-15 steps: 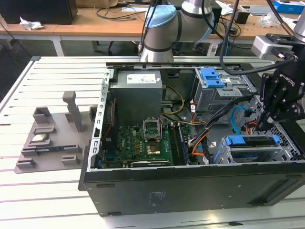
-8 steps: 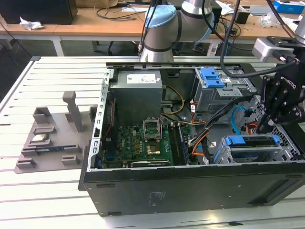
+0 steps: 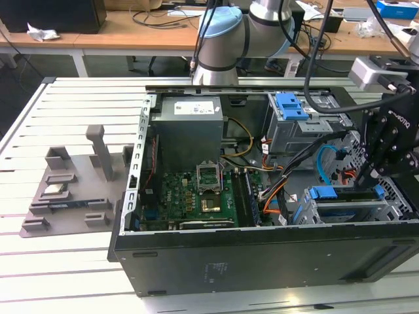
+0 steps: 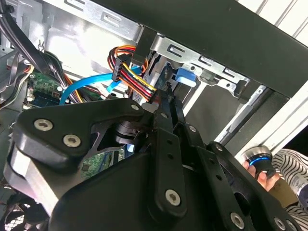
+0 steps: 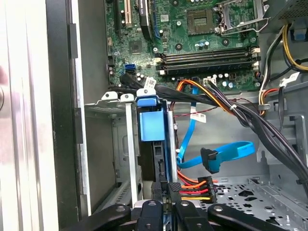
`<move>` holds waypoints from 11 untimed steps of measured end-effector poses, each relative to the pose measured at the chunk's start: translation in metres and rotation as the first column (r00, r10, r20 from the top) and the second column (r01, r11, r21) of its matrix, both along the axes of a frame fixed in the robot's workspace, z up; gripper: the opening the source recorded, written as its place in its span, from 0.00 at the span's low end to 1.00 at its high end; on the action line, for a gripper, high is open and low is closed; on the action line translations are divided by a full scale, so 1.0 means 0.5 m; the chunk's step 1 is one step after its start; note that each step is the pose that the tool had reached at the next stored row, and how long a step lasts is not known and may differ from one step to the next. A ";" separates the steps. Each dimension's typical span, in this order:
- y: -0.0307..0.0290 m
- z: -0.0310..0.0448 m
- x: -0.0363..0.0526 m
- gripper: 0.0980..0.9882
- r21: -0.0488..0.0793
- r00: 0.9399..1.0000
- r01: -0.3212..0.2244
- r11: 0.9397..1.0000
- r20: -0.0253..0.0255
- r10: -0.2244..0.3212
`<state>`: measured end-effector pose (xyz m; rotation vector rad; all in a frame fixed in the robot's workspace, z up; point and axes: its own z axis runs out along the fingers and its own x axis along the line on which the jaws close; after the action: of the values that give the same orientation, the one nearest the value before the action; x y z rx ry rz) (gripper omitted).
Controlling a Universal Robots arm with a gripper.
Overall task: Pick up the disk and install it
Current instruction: 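Insert the first disk wire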
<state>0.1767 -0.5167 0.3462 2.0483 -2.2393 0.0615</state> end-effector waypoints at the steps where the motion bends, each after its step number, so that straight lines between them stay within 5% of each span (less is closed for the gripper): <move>1: -0.001 0.000 0.000 0.07 0.004 1.000 0.000 1.000 0.000 0.000; 11: -0.003 -0.004 0.000 0.07 0.006 0.999 -0.047 0.999 0.000 0.047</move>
<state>0.1767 -0.5183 0.3440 2.1045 -2.1938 0.0582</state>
